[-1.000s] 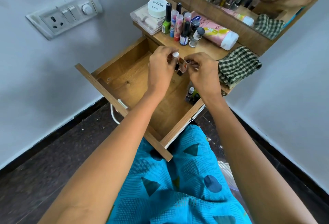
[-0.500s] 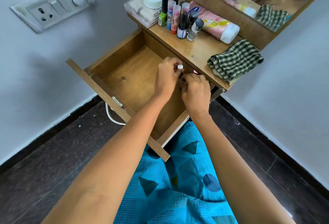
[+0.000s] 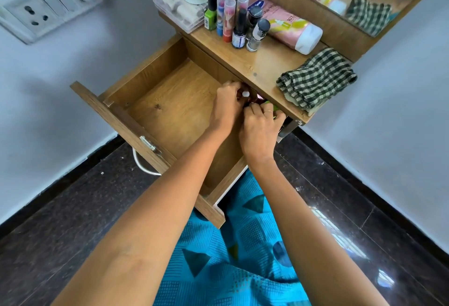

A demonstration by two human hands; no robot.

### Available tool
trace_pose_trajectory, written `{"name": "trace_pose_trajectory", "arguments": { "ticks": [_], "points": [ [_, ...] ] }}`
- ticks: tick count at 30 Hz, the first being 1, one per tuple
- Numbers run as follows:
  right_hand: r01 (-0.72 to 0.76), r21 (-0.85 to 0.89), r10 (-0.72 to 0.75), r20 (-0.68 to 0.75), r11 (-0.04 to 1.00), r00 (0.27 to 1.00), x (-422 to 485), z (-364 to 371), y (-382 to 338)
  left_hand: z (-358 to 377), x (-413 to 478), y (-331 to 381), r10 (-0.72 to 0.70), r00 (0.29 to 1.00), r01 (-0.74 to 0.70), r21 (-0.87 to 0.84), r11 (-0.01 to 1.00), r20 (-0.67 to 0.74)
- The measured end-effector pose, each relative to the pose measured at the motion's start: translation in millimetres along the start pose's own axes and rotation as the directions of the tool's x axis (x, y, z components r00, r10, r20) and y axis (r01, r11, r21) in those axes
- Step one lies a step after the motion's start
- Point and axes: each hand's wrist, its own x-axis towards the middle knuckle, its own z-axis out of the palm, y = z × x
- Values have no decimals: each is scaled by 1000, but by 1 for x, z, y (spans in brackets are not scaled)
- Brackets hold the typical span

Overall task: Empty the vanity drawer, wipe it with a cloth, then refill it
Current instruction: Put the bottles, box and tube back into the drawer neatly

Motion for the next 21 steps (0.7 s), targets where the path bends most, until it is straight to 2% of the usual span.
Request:
{"name": "trace_pose_trajectory", "arguments": {
  "ticks": [11,17,21],
  "points": [
    [-24,-85,22,-25,996,999,-1,4,-2,1,0,-1,28,1000,-28,-14,1000,8],
    [-28,-97,25,-33,995,999,-1,8,-1,1,-3,-6,-29,999,33,-102,994,38],
    [-27,-90,26,-8,996,1000,-2,8,1,3,-7,-9,-71,988,96,-184,978,137]
  ]
}}
